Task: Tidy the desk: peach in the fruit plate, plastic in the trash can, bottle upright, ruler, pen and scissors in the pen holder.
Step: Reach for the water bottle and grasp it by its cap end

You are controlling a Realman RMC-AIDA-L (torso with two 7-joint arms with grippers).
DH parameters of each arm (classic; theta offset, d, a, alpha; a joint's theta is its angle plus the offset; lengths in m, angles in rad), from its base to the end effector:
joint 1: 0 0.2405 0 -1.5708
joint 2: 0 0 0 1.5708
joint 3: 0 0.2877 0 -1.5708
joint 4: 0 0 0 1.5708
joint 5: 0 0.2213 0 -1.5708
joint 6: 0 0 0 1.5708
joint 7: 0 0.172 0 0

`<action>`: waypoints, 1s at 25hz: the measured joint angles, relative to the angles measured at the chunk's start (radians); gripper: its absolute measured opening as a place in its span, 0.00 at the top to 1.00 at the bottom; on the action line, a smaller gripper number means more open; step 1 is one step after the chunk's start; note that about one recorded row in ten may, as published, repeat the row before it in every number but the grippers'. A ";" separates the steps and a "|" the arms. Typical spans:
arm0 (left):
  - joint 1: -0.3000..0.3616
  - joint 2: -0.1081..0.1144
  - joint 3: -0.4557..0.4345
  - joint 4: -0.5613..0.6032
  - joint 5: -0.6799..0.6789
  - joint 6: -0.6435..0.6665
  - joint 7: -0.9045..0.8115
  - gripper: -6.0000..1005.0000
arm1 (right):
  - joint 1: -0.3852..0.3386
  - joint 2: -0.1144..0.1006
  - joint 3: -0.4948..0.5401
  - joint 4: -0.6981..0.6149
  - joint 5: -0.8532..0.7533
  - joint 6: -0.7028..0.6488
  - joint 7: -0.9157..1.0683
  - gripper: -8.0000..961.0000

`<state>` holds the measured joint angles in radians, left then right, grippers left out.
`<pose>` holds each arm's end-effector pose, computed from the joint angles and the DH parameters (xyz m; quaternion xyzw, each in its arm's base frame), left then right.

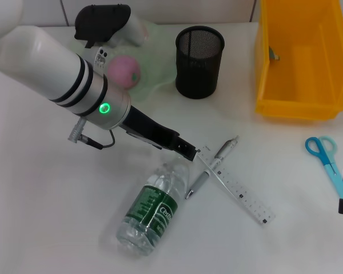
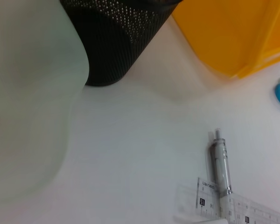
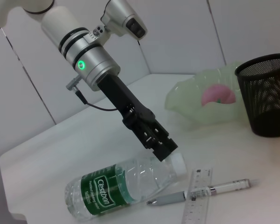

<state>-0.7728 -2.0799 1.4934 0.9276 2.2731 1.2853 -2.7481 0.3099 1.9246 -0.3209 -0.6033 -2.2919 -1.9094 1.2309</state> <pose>-0.1821 0.4027 -0.1196 -0.8834 -0.4531 0.0778 0.0903 0.3852 0.2464 0.0413 -0.9240 0.2773 0.2319 0.1244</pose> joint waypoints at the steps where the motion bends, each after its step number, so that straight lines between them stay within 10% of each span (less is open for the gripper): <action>1: 0.000 0.000 0.000 0.000 0.000 0.000 0.000 0.31 | 0.001 0.003 -0.001 -0.001 -0.001 0.002 -0.001 0.15; 25: 0.002 0.000 0.136 -0.006 -0.031 -0.089 -0.032 0.32 | 0.006 0.014 0.005 0.007 0.000 0.029 -0.004 0.15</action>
<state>-0.7709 -2.0800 1.6290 0.9219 2.2422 1.1968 -2.7801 0.3160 1.9389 -0.3159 -0.5967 -2.2922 -1.8799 1.2265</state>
